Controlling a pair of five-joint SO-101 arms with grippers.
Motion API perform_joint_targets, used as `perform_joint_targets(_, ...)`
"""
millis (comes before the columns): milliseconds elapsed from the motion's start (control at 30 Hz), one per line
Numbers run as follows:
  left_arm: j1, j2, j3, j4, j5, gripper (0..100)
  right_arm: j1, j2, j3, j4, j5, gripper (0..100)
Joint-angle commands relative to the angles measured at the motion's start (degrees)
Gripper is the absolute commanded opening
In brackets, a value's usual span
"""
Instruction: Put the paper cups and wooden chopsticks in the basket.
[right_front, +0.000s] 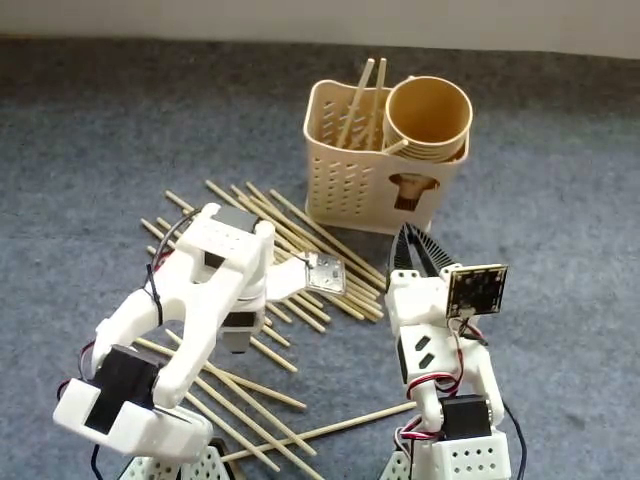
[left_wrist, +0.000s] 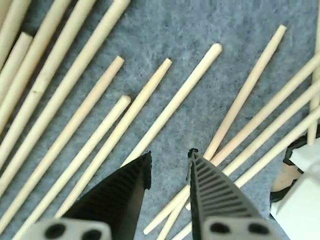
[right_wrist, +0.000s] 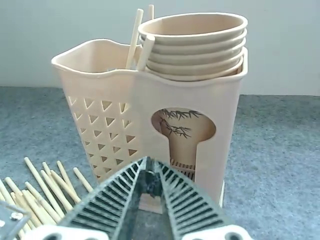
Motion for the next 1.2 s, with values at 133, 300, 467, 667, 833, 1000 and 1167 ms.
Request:
perform_joint_targets(133, 1.5, 3.2, -2.4, -5.1, -0.6, 14, 0.2, -1.0, 7.1, 0.1, 0.8, 0.6)
perform_joint_targets(300, 1.0, 10.0, -2.5, -9.1, -0.6, 14, 0.2, -1.0, 7.1, 0.1, 0.8, 0.6)
perform_joint_targets(467, 1.3, 10.9, -4.3, -9.6, 2.5, 14, 0.2, -1.0, 7.1, 0.1, 0.8, 0.6)
perform_joint_targets(667, 1.4, 10.9, -4.1, -10.0, 2.5, 6, 0.2, -1.0, 7.1, 0.1, 0.8, 0.6)
perform_joint_targets(833, 1.0, 10.3, -5.6, -7.0, 2.5, 2, 0.2, -1.0, 7.1, 0.1, 0.8, 0.6)
perform_joint_targets(1000, 0.9, 10.3, -12.0, 0.3, 2.8, 0, 0.2, -1.0, 7.1, 0.1, 0.8, 0.6)
perform_joint_targets(1167, 0.9, 10.3, -18.2, 6.9, 2.8, 0, 0.2, -1.0, 7.1, 0.1, 0.8, 0.6)
